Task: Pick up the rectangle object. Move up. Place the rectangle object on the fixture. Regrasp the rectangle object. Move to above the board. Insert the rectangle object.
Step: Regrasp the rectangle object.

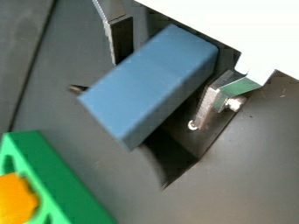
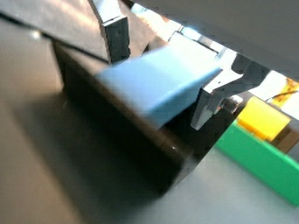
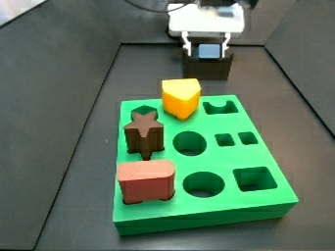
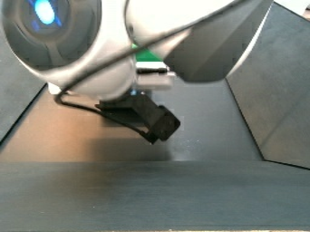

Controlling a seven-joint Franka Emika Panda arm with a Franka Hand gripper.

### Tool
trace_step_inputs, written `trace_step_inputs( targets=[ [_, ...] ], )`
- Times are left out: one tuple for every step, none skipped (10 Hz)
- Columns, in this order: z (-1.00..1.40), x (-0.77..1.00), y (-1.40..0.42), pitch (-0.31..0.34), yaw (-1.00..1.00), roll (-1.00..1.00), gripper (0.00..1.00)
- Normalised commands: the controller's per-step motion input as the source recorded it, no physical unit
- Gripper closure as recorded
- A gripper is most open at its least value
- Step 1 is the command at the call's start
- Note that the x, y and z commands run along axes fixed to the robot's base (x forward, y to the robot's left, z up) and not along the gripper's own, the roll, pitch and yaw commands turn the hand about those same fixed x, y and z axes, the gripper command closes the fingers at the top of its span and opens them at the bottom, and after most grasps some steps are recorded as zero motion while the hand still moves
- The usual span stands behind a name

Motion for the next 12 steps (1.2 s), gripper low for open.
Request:
trace_step_inputs(
  targets=[
    [1.0,-0.02,0.0,0.053,0.02,0.0,0.0],
    [1.0,-0.03,-0.01,0.059,0.01,0.03,0.0],
    [1.0,-0.03,-0.01,0.066,0.01,0.04,0.0],
    [0.88,-0.03,0.0,0.078,-0.01,0.05,0.0],
    [0.7,-0.03,0.0,0.084,-0.01,0.05,0.0],
    [0.46,-0.03,0.0,0.089,-0.03,0.05,0.0],
    [0.34,-0.02,0.01,0.086,-0.03,0.05,0.0],
    [0.95,-0.08,-1.0,0.072,0.01,1.0,0.0],
    [0.88,-0.07,-1.0,0.07,0.01,1.0,0.0],
    [0.84,-0.11,-1.0,0.056,0.01,1.0,0.0],
    [0.81,-0.13,-1.0,0.051,0.01,1.0,0.0],
    [0.56,-0.11,-0.82,0.045,0.01,1.0,0.0]
  ],
)
